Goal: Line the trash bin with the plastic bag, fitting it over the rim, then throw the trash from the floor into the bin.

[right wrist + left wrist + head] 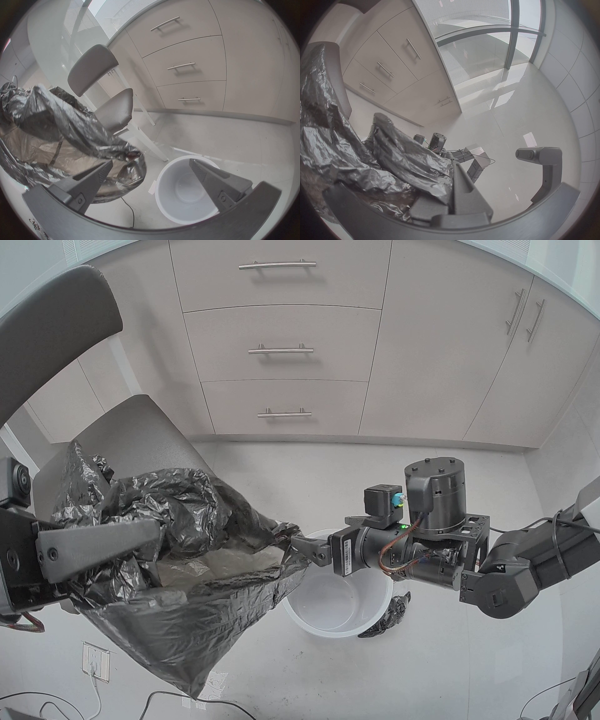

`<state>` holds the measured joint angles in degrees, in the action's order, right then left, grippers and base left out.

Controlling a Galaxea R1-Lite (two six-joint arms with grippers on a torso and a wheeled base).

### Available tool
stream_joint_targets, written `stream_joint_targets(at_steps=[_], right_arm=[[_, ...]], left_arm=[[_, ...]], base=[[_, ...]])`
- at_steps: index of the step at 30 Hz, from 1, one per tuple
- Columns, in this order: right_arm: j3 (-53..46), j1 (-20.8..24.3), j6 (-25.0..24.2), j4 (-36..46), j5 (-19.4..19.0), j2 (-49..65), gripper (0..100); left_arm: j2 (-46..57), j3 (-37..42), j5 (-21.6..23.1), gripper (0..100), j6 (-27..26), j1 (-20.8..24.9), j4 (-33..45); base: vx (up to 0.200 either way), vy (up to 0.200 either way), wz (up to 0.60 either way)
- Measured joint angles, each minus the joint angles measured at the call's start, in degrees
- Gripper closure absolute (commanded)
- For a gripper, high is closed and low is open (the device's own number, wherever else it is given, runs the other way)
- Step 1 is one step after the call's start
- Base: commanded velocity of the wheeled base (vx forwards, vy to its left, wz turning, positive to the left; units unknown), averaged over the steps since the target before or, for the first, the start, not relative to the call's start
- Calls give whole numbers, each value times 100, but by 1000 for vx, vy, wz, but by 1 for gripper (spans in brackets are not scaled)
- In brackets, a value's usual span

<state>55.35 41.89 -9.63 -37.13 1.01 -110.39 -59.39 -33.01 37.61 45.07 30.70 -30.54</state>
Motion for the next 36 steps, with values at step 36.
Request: stream_joint_targets(at_steps=[36], right_arm=[[1075, 194, -1822, 1026, -1240, -616, 0]], left_arm=[[110, 94, 0, 100, -10, 116, -20]], base=[[0, 0, 0]])
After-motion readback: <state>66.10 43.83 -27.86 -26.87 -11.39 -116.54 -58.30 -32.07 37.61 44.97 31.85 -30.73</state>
